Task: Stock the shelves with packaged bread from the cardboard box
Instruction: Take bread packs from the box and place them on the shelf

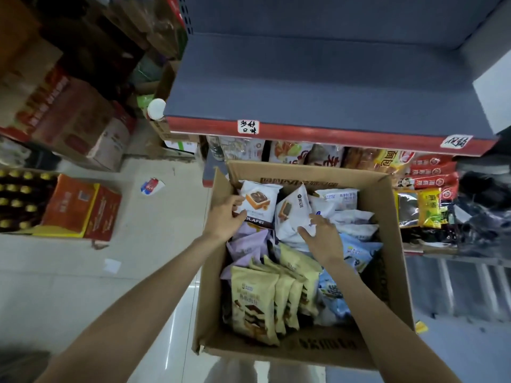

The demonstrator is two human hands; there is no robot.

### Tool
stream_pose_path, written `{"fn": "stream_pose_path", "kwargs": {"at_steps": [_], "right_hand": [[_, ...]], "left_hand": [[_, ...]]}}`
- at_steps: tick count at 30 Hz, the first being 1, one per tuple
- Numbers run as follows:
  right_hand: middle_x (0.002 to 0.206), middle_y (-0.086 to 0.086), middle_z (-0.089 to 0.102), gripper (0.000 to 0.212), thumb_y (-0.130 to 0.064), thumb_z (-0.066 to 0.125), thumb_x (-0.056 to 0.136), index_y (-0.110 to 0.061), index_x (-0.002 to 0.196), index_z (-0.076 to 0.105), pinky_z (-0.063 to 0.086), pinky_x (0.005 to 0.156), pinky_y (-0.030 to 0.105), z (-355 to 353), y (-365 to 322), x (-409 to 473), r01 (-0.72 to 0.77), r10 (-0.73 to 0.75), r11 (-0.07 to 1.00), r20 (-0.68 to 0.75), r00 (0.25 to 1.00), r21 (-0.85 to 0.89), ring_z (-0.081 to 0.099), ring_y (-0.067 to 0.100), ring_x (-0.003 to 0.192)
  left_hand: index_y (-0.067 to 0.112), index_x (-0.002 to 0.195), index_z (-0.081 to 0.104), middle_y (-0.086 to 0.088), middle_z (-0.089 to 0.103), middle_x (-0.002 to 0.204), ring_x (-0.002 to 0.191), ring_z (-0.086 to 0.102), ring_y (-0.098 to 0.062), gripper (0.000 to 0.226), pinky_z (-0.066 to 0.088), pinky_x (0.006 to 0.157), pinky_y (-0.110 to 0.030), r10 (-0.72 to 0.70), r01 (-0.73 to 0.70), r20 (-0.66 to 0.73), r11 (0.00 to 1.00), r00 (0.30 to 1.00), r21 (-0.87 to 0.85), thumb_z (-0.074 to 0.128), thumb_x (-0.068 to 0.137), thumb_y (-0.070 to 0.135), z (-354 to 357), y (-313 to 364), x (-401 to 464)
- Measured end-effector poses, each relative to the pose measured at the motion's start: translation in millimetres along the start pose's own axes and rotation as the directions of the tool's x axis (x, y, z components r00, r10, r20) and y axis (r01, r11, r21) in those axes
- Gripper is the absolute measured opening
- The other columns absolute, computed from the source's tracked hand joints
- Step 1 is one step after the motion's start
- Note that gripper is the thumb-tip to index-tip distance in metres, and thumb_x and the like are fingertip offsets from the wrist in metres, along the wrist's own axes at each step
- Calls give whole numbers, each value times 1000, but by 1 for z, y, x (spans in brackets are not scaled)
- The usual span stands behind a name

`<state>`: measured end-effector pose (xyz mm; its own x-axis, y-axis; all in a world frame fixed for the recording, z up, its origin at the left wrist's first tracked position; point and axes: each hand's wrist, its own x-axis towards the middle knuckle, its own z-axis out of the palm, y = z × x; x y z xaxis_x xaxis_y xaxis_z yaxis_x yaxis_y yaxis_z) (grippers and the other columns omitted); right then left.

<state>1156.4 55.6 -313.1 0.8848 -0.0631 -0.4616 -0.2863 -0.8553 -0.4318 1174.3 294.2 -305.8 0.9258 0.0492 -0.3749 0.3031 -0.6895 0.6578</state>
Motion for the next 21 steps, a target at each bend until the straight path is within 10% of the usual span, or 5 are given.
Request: {"fn": "stream_pose_path", "kwargs": {"at_steps": [4,9,15,21], "right_hand": [[136,14,48,80,-66,39,88,-8,142,31,29,105,42,19,0,39,-40,-29,881,-138,990,-472,39,33,129],[128,16,55,82,-66,37,89,-3,141,25,30,103,42,46,-3,66,-96,23,844,-143,989,-527,46,34,121],[124,14,53,53,-37,61,89,-8,127,37,46,83,43,57,6,65,-131,101,986,-249,963,-108,59,35,105],[109,15,62,52,-37,70,81,-7,115,46,41,66,34,64,2,72,-205,306,905,-237,922,372,61,34,97]], "left_hand": [[17,138,40,-12,54,130,113,55,-34,55,46,90,-40,-28,26,32,997,999,70,63,89,25,39,-20,50],[7,148,22,-18,37,146,133,36,-33,77,32,103,-35,-139,133,61,987,988,91,66,88,28,62,-44,92],[6,150,12,-16,35,148,132,39,-33,96,37,98,-35,-245,239,140,969,959,58,72,81,36,80,-61,113],[5,135,42,-16,44,138,126,42,-31,85,40,94,-35,-315,317,91,948,945,-10,79,70,46,89,-69,114]]}}
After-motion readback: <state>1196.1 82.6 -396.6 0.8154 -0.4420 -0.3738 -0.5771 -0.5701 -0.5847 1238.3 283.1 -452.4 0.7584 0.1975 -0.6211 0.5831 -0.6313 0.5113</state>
